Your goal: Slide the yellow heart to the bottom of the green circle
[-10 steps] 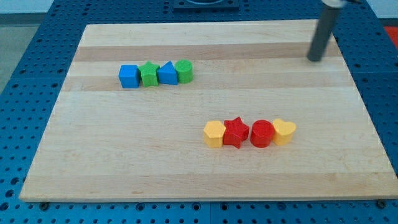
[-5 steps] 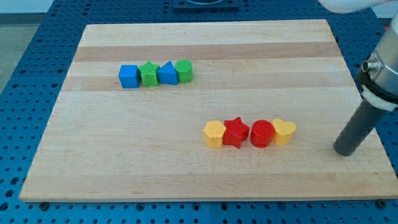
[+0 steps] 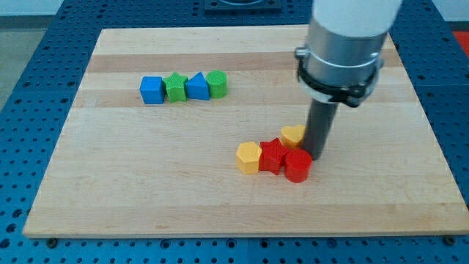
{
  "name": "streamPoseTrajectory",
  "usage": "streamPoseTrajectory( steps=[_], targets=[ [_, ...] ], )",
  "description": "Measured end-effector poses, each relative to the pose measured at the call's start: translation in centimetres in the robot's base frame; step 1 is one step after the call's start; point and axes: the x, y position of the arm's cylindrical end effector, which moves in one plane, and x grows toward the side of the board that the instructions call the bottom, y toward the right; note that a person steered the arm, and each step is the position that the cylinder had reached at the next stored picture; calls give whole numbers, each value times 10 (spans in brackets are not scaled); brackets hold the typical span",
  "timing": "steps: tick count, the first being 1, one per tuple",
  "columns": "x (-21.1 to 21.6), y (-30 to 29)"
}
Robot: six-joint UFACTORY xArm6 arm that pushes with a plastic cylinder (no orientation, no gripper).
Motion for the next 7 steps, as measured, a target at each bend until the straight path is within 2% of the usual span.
streamPoseTrajectory(
  steps=[4,6,7],
  targets=[
    [-54,-22],
    [-55,-45],
    [-70,-34]
  ],
)
